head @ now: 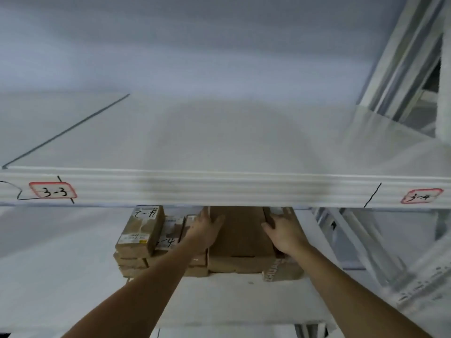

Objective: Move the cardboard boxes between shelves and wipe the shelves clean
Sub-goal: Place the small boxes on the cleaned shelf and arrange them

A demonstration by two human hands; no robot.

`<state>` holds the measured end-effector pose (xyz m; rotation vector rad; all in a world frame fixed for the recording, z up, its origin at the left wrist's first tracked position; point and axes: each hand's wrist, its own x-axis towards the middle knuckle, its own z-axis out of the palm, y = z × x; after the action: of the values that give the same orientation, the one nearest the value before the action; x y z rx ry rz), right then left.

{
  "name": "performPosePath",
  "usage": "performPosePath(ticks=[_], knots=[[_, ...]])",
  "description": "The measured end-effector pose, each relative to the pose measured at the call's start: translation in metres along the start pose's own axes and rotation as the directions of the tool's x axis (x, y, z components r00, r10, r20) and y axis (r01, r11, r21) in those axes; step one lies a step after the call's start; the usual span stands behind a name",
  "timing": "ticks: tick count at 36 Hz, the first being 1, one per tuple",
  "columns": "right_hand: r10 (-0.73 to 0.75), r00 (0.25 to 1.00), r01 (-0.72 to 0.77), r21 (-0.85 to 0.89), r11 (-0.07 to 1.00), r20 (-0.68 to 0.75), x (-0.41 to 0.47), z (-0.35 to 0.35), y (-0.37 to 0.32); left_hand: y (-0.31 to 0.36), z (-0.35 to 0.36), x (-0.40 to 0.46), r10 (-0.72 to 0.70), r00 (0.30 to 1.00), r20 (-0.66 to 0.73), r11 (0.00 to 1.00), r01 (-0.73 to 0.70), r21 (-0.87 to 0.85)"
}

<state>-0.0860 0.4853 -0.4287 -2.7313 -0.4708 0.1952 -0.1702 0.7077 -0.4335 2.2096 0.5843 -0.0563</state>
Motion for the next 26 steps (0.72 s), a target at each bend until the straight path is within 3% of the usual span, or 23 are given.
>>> performPosePath(ticks=[5, 10, 14, 19, 23, 26], knots=[[0.112, 0.994, -0.111, 0.095, 0.989, -0.003, 0.002, 0.022, -0.001, -0.012, 0.011, 0.024, -0.032, 0.999, 0.039, 0.999, 0.033, -0.025], [0.157, 0.987, -0.154, 0.117, 0.981, -0.017, 0.000, 0.034, -0.006, -0.020, 0.026, 0.030, 0.034, 0.999, -0.038, 0.998, -0.032, 0.047], [0.229, 0.973, -0.222, 0.300, 0.928, 0.013, -0.002, 0.037, -0.015, -0.012, 0.026, 0.027, 0.053, 0.994, -0.091, 0.990, -0.064, -0.123], [0.206, 0.978, -0.160, 0.530, 0.833, -0.029, -0.019, 0.012, -0.030, 0.009, -0.001, 0.010, 0.090, 0.993, -0.080, 0.925, -0.113, -0.362], [0.201, 0.979, -0.160, 0.761, 0.629, 0.040, -0.036, -0.007, -0.034, 0.023, -0.029, -0.014, 0.150, 0.987, -0.055, 0.802, -0.155, -0.578], [0.158, 0.977, -0.185, 0.943, 0.275, 0.146, -0.047, -0.012, -0.026, 0.031, -0.041, -0.030, 0.141, 0.989, 0.041, 0.687, -0.068, -0.724]])
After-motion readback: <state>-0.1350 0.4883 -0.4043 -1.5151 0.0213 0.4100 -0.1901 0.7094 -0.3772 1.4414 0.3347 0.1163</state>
